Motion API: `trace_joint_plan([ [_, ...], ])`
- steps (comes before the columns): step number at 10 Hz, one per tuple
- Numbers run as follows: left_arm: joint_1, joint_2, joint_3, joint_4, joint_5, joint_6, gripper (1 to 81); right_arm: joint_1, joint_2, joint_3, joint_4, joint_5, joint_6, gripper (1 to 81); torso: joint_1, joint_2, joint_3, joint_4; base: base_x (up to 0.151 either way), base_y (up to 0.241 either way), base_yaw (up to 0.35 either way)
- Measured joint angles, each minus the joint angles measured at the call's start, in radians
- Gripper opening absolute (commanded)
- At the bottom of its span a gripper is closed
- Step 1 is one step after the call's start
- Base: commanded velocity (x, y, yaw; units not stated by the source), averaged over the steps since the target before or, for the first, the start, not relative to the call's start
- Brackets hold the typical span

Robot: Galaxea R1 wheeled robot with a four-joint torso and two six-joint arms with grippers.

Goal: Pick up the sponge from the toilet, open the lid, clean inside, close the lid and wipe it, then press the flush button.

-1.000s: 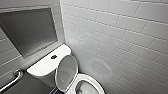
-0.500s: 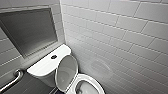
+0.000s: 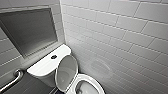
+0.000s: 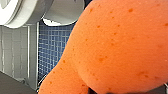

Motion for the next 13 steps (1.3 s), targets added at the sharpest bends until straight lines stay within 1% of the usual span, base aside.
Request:
trace_joint_plan([
  [1,0.002,0.000,0.000,-0.158,0.029,0.192,81.1,0.000,0.000,0.000,0.000,-0.001,0.000,1.0,0.000,0.000,0.000,0.000,0.000,0.000,0.000],
  [2,0.001,-0.001,0.009,-0.327,0.053,0.402,81.1,0.000,0.001,-0.001,0.000,-0.003,0.000,1.0,0.000,0.000,0.000,0.000,0.000,0.000,0.000],
  [4,0.001,-0.001,0.058,-0.703,0.074,0.809,81.1,-0.005,0.018,-0.018,0.000,-0.010,0.000,1.0,0.000,0.000,0.000,0.000,0.000,0.000,0.000],
  [5,0.001,-0.001,0.090,-0.877,0.075,0.971,81.1,-0.009,0.028,-0.029,0.000,-0.012,0.000,1.0,0.000,0.000,0.000,0.000,0.000,0.000,0.000],
  [6,-0.001,-0.004,0.140,-0.999,0.071,1.082,81.1,-0.014,0.036,-0.054,0.000,-0.014,0.000,1.0,0.000,0.000,0.000,0.000,0.000,0.000,0.000],
  [7,-0.006,-0.010,0.209,-1.075,0.067,1.150,81.1,-0.020,0.044,-0.097,0.000,-0.014,0.000,1.0,0.000,0.000,0.000,0.000,0.000,0.000,0.000],
  [8,-0.016,-0.030,0.292,-1.123,0.073,1.179,81.1,-0.027,0.054,-0.155,0.000,-0.016,0.000,1.0,0.000,0.000,0.000,0.000,0.000,0.000,0.000],
  [11,-0.044,-0.139,0.527,-1.214,0.108,1.238,81.1,-0.053,0.116,-0.303,-0.003,-0.019,0.001,1.0,0.000,0.000,0.000,0.000,0.000,0.000,0.000],
  [13,-0.051,-0.195,0.621,-1.255,0.125,1.257,81.1,-0.063,0.142,-0.320,-0.010,-0.019,0.008,1.0,0.000,-0.001,0.000,0.000,0.000,0.000,0.000],
])
